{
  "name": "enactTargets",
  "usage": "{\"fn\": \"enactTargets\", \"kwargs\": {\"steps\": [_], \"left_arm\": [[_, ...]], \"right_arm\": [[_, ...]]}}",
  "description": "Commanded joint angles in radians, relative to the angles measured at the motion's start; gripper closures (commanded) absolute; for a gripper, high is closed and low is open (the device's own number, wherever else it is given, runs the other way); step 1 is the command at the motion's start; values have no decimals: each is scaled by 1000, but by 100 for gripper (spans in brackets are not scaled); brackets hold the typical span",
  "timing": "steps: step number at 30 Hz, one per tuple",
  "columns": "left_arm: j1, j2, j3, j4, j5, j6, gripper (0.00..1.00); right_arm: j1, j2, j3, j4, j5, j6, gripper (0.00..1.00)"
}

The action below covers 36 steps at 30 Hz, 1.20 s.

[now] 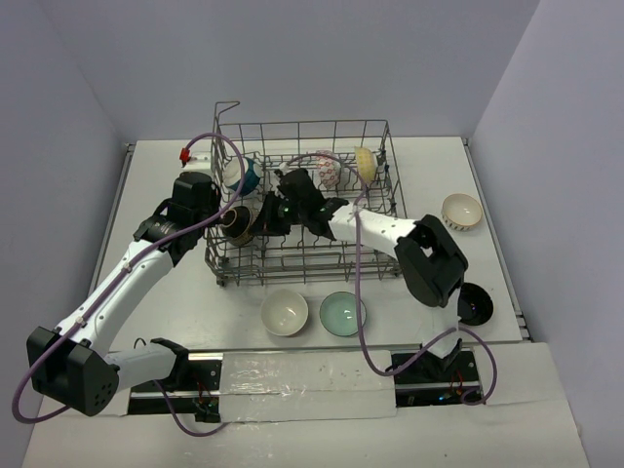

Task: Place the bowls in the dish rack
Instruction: Move the bowl to the dish rack.

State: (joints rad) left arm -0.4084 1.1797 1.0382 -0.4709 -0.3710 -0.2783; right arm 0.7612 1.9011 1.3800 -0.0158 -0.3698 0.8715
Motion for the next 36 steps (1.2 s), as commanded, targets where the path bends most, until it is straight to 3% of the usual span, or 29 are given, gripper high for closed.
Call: {"fn": "enactTargets", "kwargs": {"steps": [1, 16, 36], "left_arm": [[-12, 11, -10, -49, 80, 11, 100], [-12, 5, -13, -48, 87, 18, 100], [-12, 6, -12, -51, 103, 19, 100]], "right_arm": [[9, 80, 74, -50, -15, -28, 91], [-2, 288, 338, -142, 3, -57, 90], [-57, 348, 373, -127, 0, -37, 90]]}}
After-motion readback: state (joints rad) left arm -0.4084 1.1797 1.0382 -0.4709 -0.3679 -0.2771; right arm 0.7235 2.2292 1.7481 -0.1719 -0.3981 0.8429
